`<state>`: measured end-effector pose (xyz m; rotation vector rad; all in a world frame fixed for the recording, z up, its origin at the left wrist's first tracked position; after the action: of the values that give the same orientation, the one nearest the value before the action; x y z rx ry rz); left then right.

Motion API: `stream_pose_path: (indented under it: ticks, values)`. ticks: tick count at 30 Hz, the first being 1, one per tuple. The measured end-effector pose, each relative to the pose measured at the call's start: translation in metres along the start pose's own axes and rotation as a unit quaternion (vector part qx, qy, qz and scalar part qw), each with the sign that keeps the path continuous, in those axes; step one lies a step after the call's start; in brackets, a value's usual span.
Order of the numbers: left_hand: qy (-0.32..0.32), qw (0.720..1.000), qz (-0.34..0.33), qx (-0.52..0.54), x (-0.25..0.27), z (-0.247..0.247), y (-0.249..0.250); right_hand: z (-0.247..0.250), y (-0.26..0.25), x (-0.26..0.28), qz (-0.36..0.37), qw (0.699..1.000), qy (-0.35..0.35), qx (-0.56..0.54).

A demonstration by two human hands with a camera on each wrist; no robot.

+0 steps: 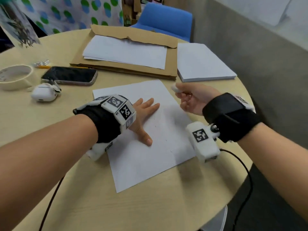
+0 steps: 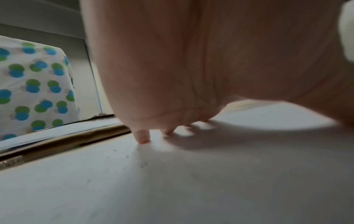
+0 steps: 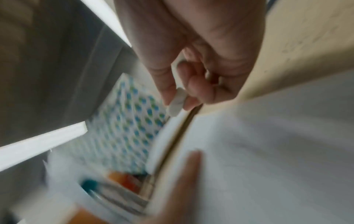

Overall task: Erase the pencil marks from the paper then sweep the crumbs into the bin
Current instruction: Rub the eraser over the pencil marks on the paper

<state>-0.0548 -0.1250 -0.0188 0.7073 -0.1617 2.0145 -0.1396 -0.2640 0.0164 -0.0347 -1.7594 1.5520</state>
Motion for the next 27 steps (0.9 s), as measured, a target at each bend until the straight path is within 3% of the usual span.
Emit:
stream_pose_path:
  ticks: [2, 5, 8, 11, 13, 15, 17, 18, 19, 22, 23, 25, 27]
  values:
    - [0.033, 0.998, -0.001, 0.05, 0.003, 0.01, -0.006, 0.002, 0.008, 0.019, -0.031, 0.987, -0.077, -0.135]
    - [0.134, 0.985, 0.058, 0.088, 0.008, 0.025, -0.03, -0.007, 0.033, 0.047, -0.057, 0.966, -0.158, -0.199]
    - [0.114, 0.985, 0.122, 0.034, 0.011, 0.026, -0.044, -0.034, 0.064, 0.066, -0.09, 0.947, -0.239, -0.194]
    - [0.09, 0.988, 0.128, 0.016, 0.015, 0.026, -0.04, -0.053, 0.083, 0.075, -0.115, 0.933, -0.313, -0.139]
    - [0.086, 0.989, 0.122, 0.008, 0.018, 0.028, -0.039, -0.045, 0.078, 0.06, -0.101, 0.949, -0.26, -0.145]
    - [0.072, 0.991, 0.117, 0.004, 0.019, 0.027, -0.042, -0.022, 0.062, 0.036, -0.057, 0.97, -0.111, -0.209]
    - [0.067, 0.991, 0.113, 0.008, 0.017, 0.028, -0.048, -0.007, 0.048, 0.023, -0.012, 0.965, 0.018, -0.261]
    - [0.071, 0.991, 0.11, 0.018, 0.016, 0.03, -0.051, -0.01, 0.045, 0.023, -0.002, 0.961, 0.031, -0.273]
    - [0.077, 0.991, 0.107, 0.032, 0.015, 0.032, -0.054, -0.023, 0.045, 0.026, -0.005, 0.96, 0.002, -0.279]
    - [0.093, 0.988, 0.102, 0.066, 0.017, 0.033, -0.058, -0.088, 0.06, 0.051, -0.074, 0.941, -0.206, -0.258]
    - [0.097, 0.988, 0.102, 0.064, 0.018, 0.031, -0.059, -0.104, 0.066, 0.056, -0.089, 0.939, -0.242, -0.227]
    - [0.099, 0.988, 0.102, 0.052, 0.02, 0.027, -0.059, -0.111, 0.071, 0.048, -0.091, 0.955, -0.213, -0.186]
    - [0.097, 0.989, 0.1, 0.049, 0.02, 0.025, -0.059, -0.089, 0.062, 0.028, -0.068, 0.964, -0.113, -0.232]
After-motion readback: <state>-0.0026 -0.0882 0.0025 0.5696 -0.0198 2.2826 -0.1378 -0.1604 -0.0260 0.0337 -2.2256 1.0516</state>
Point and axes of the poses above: each hand's wrist, its own x-axis away from the middle knuckle, its own z-axis out of the back of the hand, y = z × x, the point moved 4 cm from there along -x, towards the middle knuckle, and after that the axes turned 6 degrees about x, right-handed, at the moved point
